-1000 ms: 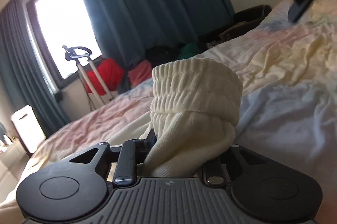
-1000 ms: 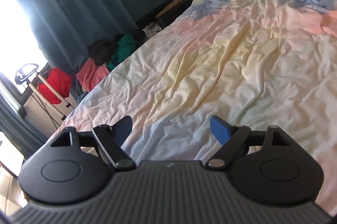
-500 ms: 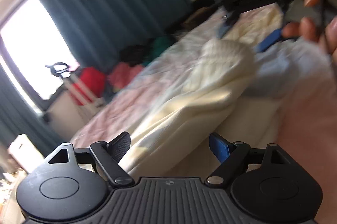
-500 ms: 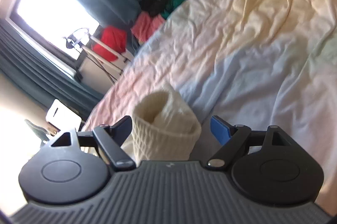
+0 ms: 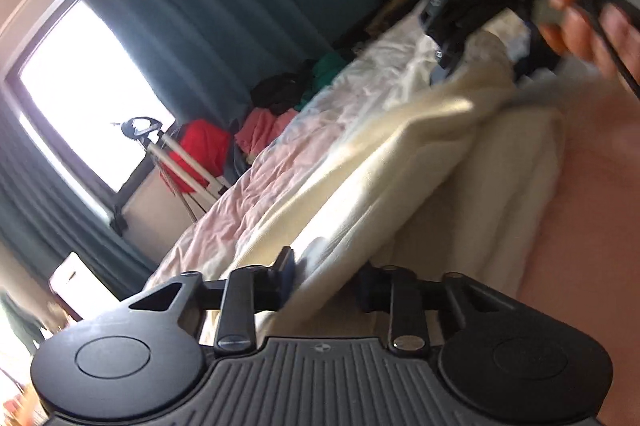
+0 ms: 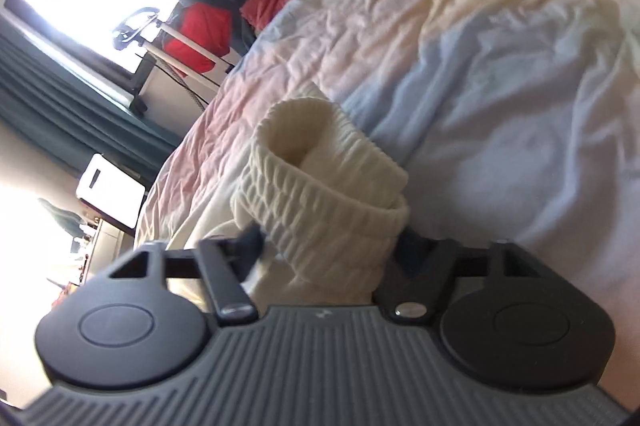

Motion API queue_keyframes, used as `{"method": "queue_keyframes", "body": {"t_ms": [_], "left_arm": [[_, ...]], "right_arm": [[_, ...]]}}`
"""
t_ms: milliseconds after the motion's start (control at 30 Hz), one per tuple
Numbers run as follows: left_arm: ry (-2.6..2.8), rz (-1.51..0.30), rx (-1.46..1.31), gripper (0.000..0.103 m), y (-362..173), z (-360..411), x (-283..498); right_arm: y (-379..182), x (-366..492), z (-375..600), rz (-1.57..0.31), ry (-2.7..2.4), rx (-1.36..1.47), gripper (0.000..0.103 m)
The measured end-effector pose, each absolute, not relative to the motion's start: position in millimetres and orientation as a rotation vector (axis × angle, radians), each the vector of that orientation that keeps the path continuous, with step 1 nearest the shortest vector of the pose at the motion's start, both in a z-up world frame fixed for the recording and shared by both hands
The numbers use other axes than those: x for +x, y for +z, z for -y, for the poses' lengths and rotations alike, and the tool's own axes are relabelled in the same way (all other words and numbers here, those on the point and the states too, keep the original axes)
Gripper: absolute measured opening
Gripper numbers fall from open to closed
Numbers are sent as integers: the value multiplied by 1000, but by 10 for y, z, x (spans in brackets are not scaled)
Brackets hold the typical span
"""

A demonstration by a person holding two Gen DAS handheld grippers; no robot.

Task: Fold clothes

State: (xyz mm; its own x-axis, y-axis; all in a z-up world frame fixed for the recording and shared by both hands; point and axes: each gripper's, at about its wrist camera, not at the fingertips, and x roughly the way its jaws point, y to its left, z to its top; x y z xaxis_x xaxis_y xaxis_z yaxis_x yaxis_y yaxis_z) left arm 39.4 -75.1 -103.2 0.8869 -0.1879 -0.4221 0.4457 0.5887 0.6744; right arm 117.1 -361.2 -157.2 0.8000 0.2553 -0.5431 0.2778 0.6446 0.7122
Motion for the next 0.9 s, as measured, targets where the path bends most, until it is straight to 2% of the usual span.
{"method": "queue_keyframes", "body": {"t_ms": [100,200,333,433,533,600,700,800,867,900], "left_arm": [[-431,-395,847,17,-968,633,281],[-481,-462,798,17,-911,477,193],[-517,-531,740,17,-909,332,272],[-509,-541,747,18,-941,305,332],[-503,-545,740,20,-961,276,362],[-498,-557,714,23,-954,266,429],[-512,-591,640,39,-929,256,525],[-518,-615,573,41,-884,215,539],[-526,-630,517,51,-837,189,541],[-534,-633,498,61,-807,187,502]], "right_arm": [[-1378,1062,3601,-600,5,836,41],[-1165,894,3625,-509,72,833,40],[-1326,885,3584,-606,22,778,41],[-1557,907,3632,-677,12,861,49],[-1632,920,3623,-714,31,898,66],[-1642,938,3537,-732,68,874,85],[-1702,1016,3333,-797,143,797,87],[-1817,1039,3202,-802,137,720,97],[-1852,1042,3219,-797,149,758,100],[-1844,1049,3225,-800,162,773,102]]}}
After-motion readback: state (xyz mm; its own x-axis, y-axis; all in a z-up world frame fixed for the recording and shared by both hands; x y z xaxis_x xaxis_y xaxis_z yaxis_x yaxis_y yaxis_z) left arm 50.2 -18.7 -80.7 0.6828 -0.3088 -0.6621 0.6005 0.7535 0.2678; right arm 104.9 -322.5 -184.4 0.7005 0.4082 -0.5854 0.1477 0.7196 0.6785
